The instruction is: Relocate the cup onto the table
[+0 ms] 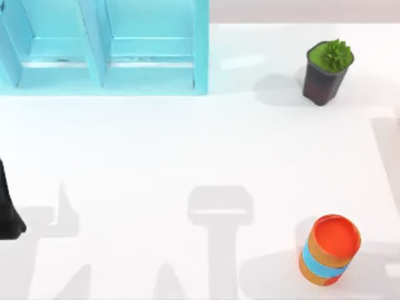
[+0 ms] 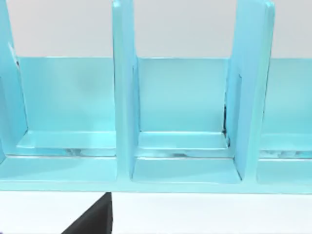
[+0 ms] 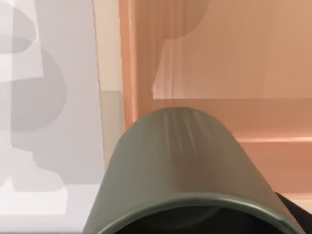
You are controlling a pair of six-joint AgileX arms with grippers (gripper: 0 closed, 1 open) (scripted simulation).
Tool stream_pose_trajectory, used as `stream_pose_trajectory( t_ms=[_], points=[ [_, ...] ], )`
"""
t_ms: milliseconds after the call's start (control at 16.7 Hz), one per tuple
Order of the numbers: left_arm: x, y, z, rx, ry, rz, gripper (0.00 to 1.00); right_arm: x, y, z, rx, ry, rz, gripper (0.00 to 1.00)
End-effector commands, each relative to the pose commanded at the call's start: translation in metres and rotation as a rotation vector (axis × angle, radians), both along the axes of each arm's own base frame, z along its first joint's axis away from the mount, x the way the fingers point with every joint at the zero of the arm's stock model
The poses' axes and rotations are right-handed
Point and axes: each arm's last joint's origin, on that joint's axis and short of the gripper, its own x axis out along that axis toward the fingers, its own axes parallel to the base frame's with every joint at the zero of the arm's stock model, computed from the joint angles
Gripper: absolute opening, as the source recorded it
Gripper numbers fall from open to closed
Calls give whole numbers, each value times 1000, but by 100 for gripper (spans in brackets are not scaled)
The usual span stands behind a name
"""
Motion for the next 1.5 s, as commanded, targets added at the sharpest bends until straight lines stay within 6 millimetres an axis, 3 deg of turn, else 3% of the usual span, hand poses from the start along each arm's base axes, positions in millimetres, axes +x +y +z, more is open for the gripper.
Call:
stream_pose_trajectory(
  t_ms=[180, 420, 600, 840, 1080, 1200, 1320, 1500],
  points=[
    [0, 0, 0, 0, 0, 0, 100, 17, 10, 3, 7, 36, 0, 0],
    [0, 0, 0, 0, 0, 0, 100, 75, 43, 12, -2, 88, 1, 0],
    [0, 0, 0, 0, 0, 0, 100, 130, 86, 24, -18, 56, 3, 0],
    [0, 0, 0, 0, 0, 0, 100, 183, 169, 32, -16, -26, 3, 0],
    [0, 0, 0, 0, 0, 0, 100, 194, 261, 18, -10, -45, 5, 0],
    [0, 0, 0, 0, 0, 0, 100, 190, 295, 7, -14, -36, 6, 0],
    [0, 0, 0, 0, 0, 0, 100, 188, 309, 1, -17, -32, 6, 0],
    [0, 0, 0, 0, 0, 0, 100, 188, 309, 1, -17, -32, 6, 0]
  ],
)
